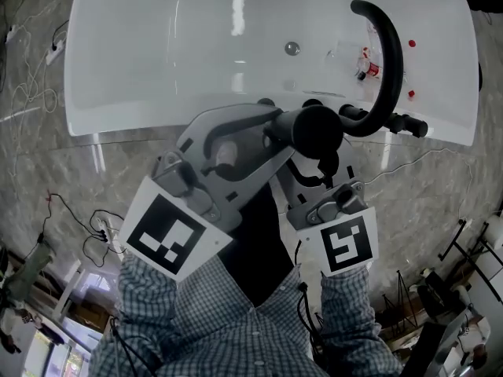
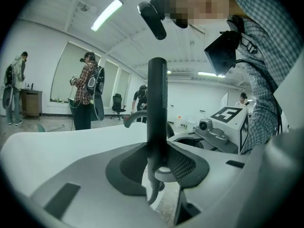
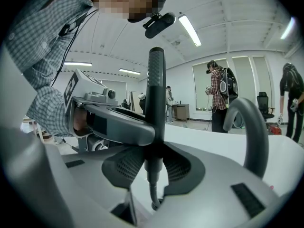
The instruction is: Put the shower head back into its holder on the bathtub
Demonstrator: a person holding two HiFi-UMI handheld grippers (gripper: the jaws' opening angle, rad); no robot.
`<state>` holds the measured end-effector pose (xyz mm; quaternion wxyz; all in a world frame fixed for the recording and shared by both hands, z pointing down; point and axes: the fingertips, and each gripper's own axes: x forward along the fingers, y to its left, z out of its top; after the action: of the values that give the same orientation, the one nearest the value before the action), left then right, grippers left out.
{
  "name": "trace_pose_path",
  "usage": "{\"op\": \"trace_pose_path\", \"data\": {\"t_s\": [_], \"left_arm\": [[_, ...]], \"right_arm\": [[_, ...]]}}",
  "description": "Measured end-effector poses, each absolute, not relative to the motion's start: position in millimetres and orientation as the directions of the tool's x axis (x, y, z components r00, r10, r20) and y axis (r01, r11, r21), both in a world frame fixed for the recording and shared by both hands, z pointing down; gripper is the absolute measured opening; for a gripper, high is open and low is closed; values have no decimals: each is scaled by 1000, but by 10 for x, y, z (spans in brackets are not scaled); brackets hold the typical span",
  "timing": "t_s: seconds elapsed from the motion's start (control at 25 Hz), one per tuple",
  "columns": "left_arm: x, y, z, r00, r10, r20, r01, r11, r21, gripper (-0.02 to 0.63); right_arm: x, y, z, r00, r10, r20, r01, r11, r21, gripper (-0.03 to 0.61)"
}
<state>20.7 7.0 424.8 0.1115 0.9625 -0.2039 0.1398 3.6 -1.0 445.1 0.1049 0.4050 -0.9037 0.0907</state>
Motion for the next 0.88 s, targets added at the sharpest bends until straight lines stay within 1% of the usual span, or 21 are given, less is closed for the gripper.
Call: {"op": "trace_pose_path", "data": {"t_s": [0.56, 0.88], "left_arm": [[219, -61, 4743, 872, -363, 328, -433, -884, 174, 126], [164, -107, 5009, 864, -353, 360, -434, -884, 175, 126]], "right_arm": [[50, -128, 4966, -655, -694, 300, -742, 666, -80, 121], [-9, -175, 5227, -660, -680, 320, -735, 672, -88, 121]]}}
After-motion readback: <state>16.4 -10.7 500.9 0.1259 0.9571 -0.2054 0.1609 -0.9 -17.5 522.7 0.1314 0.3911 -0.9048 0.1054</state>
